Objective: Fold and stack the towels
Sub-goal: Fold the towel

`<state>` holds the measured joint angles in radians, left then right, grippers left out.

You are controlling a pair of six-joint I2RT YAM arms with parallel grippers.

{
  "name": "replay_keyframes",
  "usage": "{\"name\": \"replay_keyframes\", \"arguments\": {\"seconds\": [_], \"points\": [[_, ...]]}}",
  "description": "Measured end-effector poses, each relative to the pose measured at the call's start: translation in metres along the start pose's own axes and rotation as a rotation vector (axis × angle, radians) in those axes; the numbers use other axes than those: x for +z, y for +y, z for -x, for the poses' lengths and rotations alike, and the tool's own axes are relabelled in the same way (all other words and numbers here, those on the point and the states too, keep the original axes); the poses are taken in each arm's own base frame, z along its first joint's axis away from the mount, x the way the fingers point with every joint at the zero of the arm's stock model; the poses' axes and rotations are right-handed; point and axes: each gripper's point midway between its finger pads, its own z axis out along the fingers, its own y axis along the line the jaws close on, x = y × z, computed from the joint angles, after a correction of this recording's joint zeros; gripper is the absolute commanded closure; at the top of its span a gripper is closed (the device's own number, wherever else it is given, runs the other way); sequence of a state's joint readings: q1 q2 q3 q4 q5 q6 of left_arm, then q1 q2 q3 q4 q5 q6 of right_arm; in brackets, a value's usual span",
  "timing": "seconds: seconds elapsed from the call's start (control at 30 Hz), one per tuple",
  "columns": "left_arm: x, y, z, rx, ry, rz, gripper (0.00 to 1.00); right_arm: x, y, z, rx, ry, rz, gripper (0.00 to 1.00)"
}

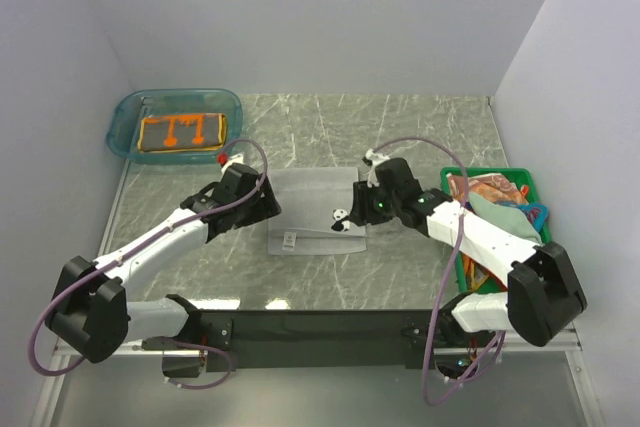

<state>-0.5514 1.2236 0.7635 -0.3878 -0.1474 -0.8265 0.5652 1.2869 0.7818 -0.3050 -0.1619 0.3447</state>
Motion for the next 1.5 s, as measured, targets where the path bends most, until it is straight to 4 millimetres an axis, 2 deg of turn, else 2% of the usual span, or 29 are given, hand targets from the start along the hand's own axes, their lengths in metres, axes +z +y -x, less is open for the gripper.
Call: {"name": "replay_keyframes", "arguments": {"seconds": [0.13,0.27,0.37,0.4,0.43,0.5,0.7,0.9,1.0,1.07,1.1,1.2,1.23,1.27,1.33,1.4,1.5], "points": [[-0.009,-0.009,0.013,0.007,-0.024,-0.011,0.25,0.007,0.022,0.021,-0.096,-0.003,0.045,0.5],[-0.013,-0.006,0.016,0.016,-0.037,-0.001,0.29,0.029,0.044,0.018,-0.177,0.047,0.083,0.56],[-0.013,-0.004,0.014,0.017,-0.032,0.005,0.32,0.048,0.05,-0.004,-0.217,0.122,0.094,0.65],[-0.013,-0.002,0.013,0.016,-0.031,0.007,0.33,0.053,0.05,-0.011,-0.226,0.144,0.094,0.72],[-0.014,0.0,0.01,0.015,-0.03,0.01,0.34,0.058,0.051,-0.019,-0.24,0.172,0.096,0.82],[-0.014,0.005,0.006,0.015,-0.027,0.016,0.35,0.065,0.051,-0.036,-0.264,0.228,0.103,0.87],[-0.016,0.014,-0.003,-0.005,-0.02,0.022,0.37,0.063,0.051,-0.083,-0.316,0.343,0.112,0.86],[-0.013,0.018,-0.016,-0.025,0.014,0.018,0.39,0.052,0.055,-0.09,-0.344,0.348,0.106,0.84],[-0.012,0.015,-0.017,-0.025,0.019,0.011,0.39,0.041,0.053,-0.077,-0.325,0.285,0.071,0.81],[-0.011,0.011,-0.013,-0.024,0.018,0.01,0.4,0.033,0.054,-0.059,-0.296,0.216,0.054,0.64],[-0.01,0.007,-0.01,-0.024,0.016,0.009,0.41,0.029,0.053,-0.047,-0.275,0.173,0.046,0.53],[-0.007,-0.01,0.008,-0.026,-0.007,-0.003,0.46,0.023,0.044,-0.017,-0.193,0.082,0.017,0.51],[-0.003,-0.018,0.016,-0.025,-0.016,-0.01,0.48,0.023,0.039,-0.008,-0.159,0.059,0.003,0.52],[0.001,-0.025,0.023,-0.024,-0.025,-0.011,0.54,0.025,0.032,0.001,-0.125,0.041,-0.011,0.55],[0.014,-0.036,0.035,-0.02,-0.043,-0.007,0.67,0.032,0.018,0.014,-0.06,0.018,-0.039,0.72],[0.031,-0.045,0.045,-0.005,-0.051,0.008,0.73,0.04,0.005,0.022,-0.012,0.01,-0.063,0.85],[0.06,-0.052,0.058,0.009,-0.05,0.043,0.8,0.055,-0.009,0.038,0.051,-0.004,-0.092,0.86]]}}
